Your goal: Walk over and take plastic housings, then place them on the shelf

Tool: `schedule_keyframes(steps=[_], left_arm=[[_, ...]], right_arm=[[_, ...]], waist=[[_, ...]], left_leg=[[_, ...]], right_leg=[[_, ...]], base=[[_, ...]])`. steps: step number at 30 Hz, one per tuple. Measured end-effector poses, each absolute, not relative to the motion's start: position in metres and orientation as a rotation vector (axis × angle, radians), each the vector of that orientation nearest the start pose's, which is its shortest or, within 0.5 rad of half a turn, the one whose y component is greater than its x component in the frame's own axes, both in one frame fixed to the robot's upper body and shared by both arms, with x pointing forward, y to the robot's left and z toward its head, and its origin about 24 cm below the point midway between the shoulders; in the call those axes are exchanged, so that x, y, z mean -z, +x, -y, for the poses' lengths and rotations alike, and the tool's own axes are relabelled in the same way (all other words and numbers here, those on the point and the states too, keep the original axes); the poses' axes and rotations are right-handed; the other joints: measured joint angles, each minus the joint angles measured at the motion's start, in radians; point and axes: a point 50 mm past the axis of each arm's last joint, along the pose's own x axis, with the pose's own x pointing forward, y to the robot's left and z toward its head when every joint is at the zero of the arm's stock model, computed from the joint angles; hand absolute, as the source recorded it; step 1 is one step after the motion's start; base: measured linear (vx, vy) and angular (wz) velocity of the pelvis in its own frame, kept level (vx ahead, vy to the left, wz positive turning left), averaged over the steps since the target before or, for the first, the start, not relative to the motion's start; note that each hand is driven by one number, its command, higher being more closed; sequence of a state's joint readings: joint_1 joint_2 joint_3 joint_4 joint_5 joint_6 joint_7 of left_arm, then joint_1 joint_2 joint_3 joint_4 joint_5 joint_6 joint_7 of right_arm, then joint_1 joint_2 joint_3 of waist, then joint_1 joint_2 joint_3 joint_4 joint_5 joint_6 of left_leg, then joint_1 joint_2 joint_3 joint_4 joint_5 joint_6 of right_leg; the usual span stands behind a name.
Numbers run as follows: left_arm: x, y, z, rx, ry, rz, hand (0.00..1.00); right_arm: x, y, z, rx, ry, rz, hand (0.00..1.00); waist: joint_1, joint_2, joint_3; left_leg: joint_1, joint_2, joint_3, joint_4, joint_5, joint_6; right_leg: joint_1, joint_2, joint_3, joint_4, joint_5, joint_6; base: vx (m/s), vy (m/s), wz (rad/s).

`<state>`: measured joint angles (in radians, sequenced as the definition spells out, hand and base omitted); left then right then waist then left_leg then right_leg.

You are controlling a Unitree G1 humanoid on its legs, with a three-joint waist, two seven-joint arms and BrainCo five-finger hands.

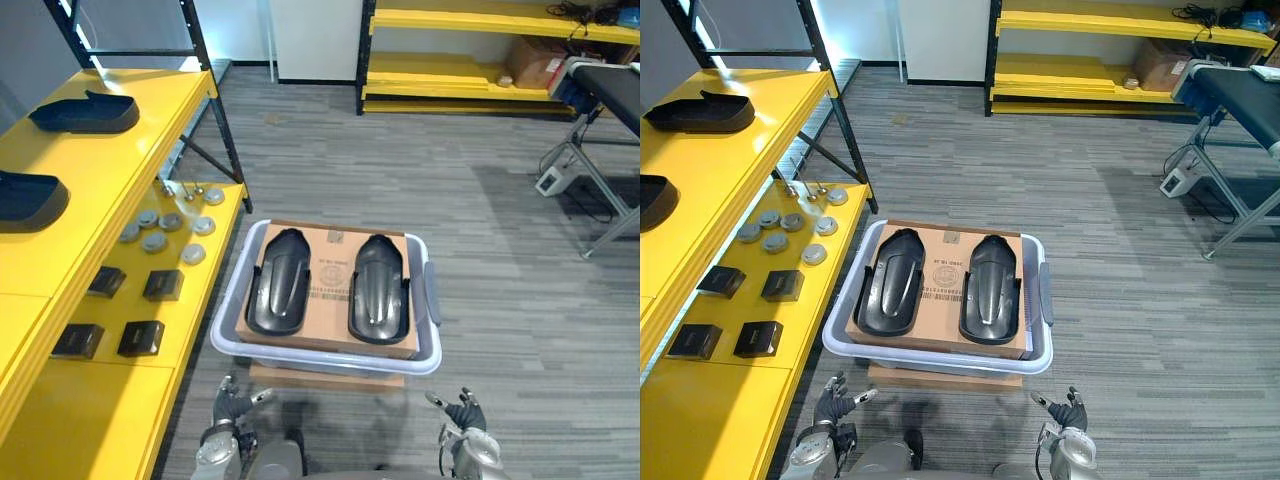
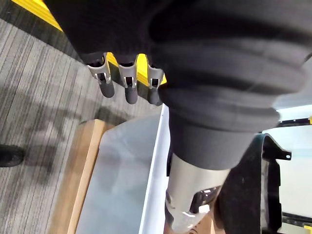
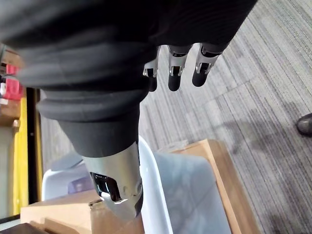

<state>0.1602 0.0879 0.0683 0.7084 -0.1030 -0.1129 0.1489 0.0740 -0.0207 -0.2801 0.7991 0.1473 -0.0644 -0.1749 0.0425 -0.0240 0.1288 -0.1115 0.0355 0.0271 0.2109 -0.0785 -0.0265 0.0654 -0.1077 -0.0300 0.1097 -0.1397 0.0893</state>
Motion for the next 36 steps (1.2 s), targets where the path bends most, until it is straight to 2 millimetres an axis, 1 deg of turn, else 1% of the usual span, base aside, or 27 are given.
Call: schedule_keyframes(steps=[1,3,5,7,8,9,11,13,15,16,20,22,23,25,27,28,29,30,31,33,34,36], left_arm=[[0.123,0.134,-0.207,-0.319,0.021,-0.75,0.0],[0.123,0.131,-0.209,-0.315,0.023,-0.756,0.0],[0.124,0.129,-0.209,-0.315,0.026,-0.763,0.0],[0.125,0.124,-0.21,-0.315,0.03,-0.773,0.0],[0.126,0.123,-0.21,-0.316,0.032,-0.777,0.0],[0.127,0.119,-0.21,-0.316,0.036,-0.786,0.0],[0.128,0.115,-0.21,-0.312,0.045,-0.798,0.0],[0.128,0.114,-0.208,-0.293,0.063,-0.802,0.0],[0.128,0.115,-0.207,-0.287,0.066,-0.801,0.0],[0.128,0.115,-0.207,-0.286,0.067,-0.798,0.0],[0.128,0.115,-0.207,-0.287,0.068,-0.794,0.0],[0.127,0.117,-0.206,-0.282,0.069,-0.79,0.0],[0.127,0.118,-0.206,-0.281,0.069,-0.788,0.0],[0.126,0.12,-0.206,-0.283,0.069,-0.776,0.0],[0.124,0.123,-0.207,-0.295,0.073,-0.76,0.0],[0.122,0.124,-0.207,-0.297,0.074,-0.748,0.0],[0.121,0.126,-0.207,-0.296,0.074,-0.741,0.0],[0.12,0.129,-0.207,-0.294,0.073,-0.729,0.0],[0.118,0.134,-0.206,-0.293,0.071,-0.714,0.0],[0.113,0.143,-0.205,-0.296,0.071,-0.681,0.0],[0.109,0.148,-0.205,-0.299,0.071,-0.65,0.0],[0.105,0.152,-0.204,-0.3,0.066,-0.627,0.0]], right_arm=[[0.125,0.143,0.224,0.551,0.143,-0.773,0.0],[0.117,0.148,0.231,0.581,0.15,-0.725,0.0],[0.096,0.164,0.245,0.611,0.122,-0.603,0.0],[0.065,0.184,0.256,0.62,0.096,-0.44,0.0],[0.059,0.188,0.257,0.619,0.092,-0.405,0.0],[0.048,0.195,0.257,0.614,0.078,-0.349,0.0],[0.039,0.202,0.256,0.621,0.048,-0.307,0.0],[0.033,0.21,0.253,0.616,-0.011,-0.285,0.0],[0.03,0.213,0.25,0.611,-0.053,-0.284,0.0],[0.026,0.217,0.247,0.602,-0.086,-0.27,0.0],[0.016,0.232,0.238,0.587,-0.15,-0.242,0.0],[0.008,0.246,0.231,0.566,-0.172,-0.217,0.0],[0.005,0.25,0.229,0.564,-0.169,-0.209,0.0],[-0.001,0.263,0.227,0.57,-0.177,-0.194,0.0],[-0.002,0.274,0.223,0.565,-0.173,-0.212,0.0],[-0.002,0.28,0.22,0.565,-0.168,-0.221,0.0],[-0.003,0.284,0.219,0.564,-0.165,-0.222,0.0],[-0.006,0.29,0.216,0.56,-0.161,-0.222,0.0],[-0.012,0.298,0.214,0.563,-0.156,-0.207,0.0],[-0.019,0.309,0.211,0.556,-0.152,-0.197,0.0],[-0.024,0.317,0.208,0.548,-0.148,-0.193,0.0],[-0.031,0.328,0.205,0.553,-0.143,-0.194,0.0]], waist=[[0.0,-0.001,-0.002],[-0.002,-0.002,-0.003],[-0.003,-0.004,-0.003],[-0.004,-0.009,-0.007],[-0.004,-0.011,-0.007],[-0.003,-0.015,-0.01],[-0.003,-0.021,-0.013],[-0.002,-0.021,-0.013],[-0.002,-0.021,-0.013],[-0.002,-0.021,-0.013],[-0.001,-0.019,-0.007],[0.001,-0.014,0.019],[0.002,-0.013,0.026],[0.014,-0.006,0.041],[0.029,-0.004,0.063],[0.03,-0.005,0.084],[0.031,-0.005,0.093],[0.033,-0.007,0.105],[0.046,-0.008,0.125],[0.057,-0.011,0.147],[0.057,-0.011,0.163],[0.059,-0.009,0.182]], left_leg=[[0.005,-0.003,0.0,-0.015,0.005,0.002],[0.008,-0.006,0.0,-0.031,0.013,0.004],[0.015,-0.018,-0.001,-0.061,0.029,0.007],[0.032,-0.021,0.0,-0.107,0.053,0.01],[0.037,-0.022,0.0,-0.117,0.058,0.01],[0.047,-0.028,-0.001,-0.141,0.072,0.012],[0.055,-0.031,-0.001,-0.17,0.089,0.012],[0.056,-0.033,-0.005,-0.208,0.115,0.015],[0.058,-0.036,-0.01,-0.226,0.129,0.017],[0.064,-0.038,-0.015,-0.25,0.144,0.019],[0.072,-0.041,-0.034,-0.303,0.177,0.013],[0.065,-0.044,-0.05,-0.305,0.183,0.01],[0.062,-0.045,-0.054,-0.305,0.184,0.009],[0.034,-0.05,-0.071,-0.305,0.192,0.01],[0.017,-0.053,-0.081,-0.305,0.198,0.014],[0.008,-0.053,-0.089,-0.3,0.202,0.017],[-0.003,-0.055,-0.094,-0.293,0.203,0.019],[-0.028,-0.058,-0.103,-0.28,0.206,0.022],[-0.05,-0.058,-0.103,-0.263,0.21,0.029],[-0.081,-0.059,-0.104,-0.236,0.206,0.034],[-0.089,-0.059,-0.108,-0.227,0.205,0.035],[-0.093,-0.056,-0.109,-0.225,0.205,0.034]], right_leg=[[0.001,-0.002,0.001,-0.008,0.002,0.001],[-0.002,-0.004,0.001,-0.011,0.004,0.002],[-0.004,-0.008,0.0,-0.017,0.008,0.004],[-0.004,-0.013,0.0,-0.028,0.013,0.007],[-0.004,-0.013,0.0,-0.028,0.014,0.007],[-0.005,-0.014,0.001,-0.028,0.014,0.006],[-0.009,-0.015,0.0,-0.029,0.015,0.006],[-0.022,-0.016,-0.002,-0.032,0.024,0.007],[-0.021,-0.017,-0.008,-0.043,0.033,0.009],[-0.023,-0.019,-0.012,-0.045,0.036,0.009],[-0.034,-0.02,-0.026,-0.043,0.041,0.011],[-0.037,-0.02,-0.035,-0.043,0.045,0.015],[-0.038,-0.021,-0.04,-0.044,0.045,0.015],[-0.06,-0.025,-0.052,-0.044,0.047,0.018],[-0.073,-0.026,-0.055,-0.047,0.052,0.023],[-0.073,-0.029,-0.065,-0.048,0.056,0.023],[-0.075,-0.031,-0.072,-0.05,0.059,0.024],[-0.088,-0.033,-0.081,-0.055,0.065,0.025],[-0.091,-0.033,-0.081,-0.064,0.076,0.024],[-0.106,-0.032,-0.081,-0.064,0.081,0.022],[-0.107,-0.031,-0.081,-0.064,0.084,0.018],[-0.111,-0.028,-0.08,-0.063,0.088,0.012]], base=[[0.04,0.001,-0.01],[0.0,0.0,0.0],[0.0,0.0,0.0],[0.0,0.0,0.0],[0.0,0.0,0.0],[0.0,0.0,0.0],[-0.01,-0.001,0.02],[-0.04,0.0,0.05],[-0.05,0.011,0.09],[-0.07,0.017,0.14],[-0.07,0.01,0.12],[-0.09,0.013,0.13],[-0.1,0.017,0.18],[-0.07,0.019,0.16],[-0.02,0.009,0.12],[-0.01,-0.003,0.19],[0.0,-0.006,0.27],[0.03,0.007,0.17],[0.03,0.01,0.11],[0.0,0.005,0.08],[-0.02,-0.002,0.12],[-0.05,-0.001,0.0]])
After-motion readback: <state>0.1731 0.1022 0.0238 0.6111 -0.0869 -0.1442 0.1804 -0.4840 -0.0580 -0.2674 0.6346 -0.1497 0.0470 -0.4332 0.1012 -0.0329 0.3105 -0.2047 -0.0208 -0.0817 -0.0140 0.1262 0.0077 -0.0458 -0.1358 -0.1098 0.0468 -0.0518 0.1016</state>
